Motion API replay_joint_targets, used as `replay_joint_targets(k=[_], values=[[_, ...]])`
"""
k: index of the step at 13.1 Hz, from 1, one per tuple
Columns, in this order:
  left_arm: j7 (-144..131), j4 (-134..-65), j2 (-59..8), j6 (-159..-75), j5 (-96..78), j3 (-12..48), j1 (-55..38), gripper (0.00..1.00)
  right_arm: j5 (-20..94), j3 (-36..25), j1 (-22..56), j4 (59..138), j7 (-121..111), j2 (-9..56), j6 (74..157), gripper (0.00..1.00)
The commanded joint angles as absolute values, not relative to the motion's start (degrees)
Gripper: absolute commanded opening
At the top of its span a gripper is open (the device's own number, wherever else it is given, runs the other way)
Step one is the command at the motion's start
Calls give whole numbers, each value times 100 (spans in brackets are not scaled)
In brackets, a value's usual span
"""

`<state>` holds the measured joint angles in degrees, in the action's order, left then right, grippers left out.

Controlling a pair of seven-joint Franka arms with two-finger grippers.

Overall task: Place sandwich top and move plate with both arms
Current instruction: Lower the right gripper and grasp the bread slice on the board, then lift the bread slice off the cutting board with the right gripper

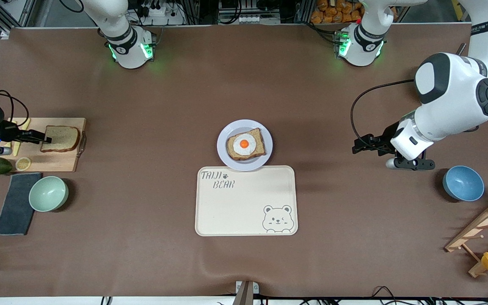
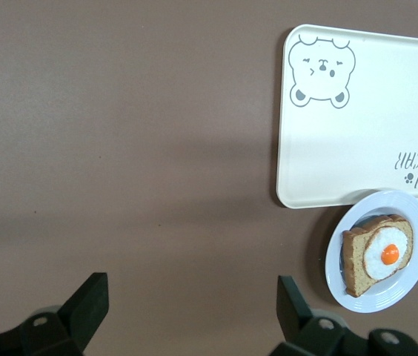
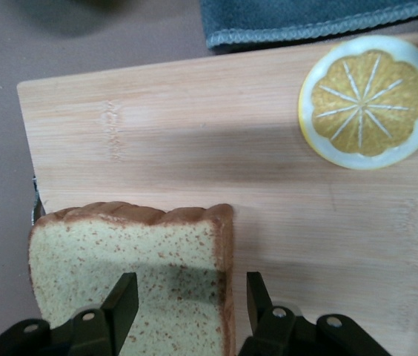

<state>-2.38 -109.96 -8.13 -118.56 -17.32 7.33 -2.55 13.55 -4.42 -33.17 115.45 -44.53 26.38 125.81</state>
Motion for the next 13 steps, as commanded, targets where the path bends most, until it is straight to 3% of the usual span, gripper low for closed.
replay_joint_targets(k=[1, 5, 8, 10, 13], values=[[-360, -10942, -800, -11822, -1846, 747, -220, 100, 1485, -334, -3489, 11540, -4667, 2707, 12621, 62], [-378, -10925, -800, -11795, -1837, 756, -211, 100, 1721, -334, -3533, 11549, -4824, 2786, 12674, 54], [-334, -10934, -800, -11690, -1828, 747, -185, 100, 1986, -334, -3577, 11549, -5334, 2909, 12797, 27], [-378, -10925, -791, -11689, -1837, 747, -202, 100, 1986, -343, -3595, 11540, -5344, 2909, 12797, 0], [-369, -10916, -817, -11698, -1837, 747, -202, 100, 1986, -343, -3568, 11523, -5344, 2900, 12779, 0]])
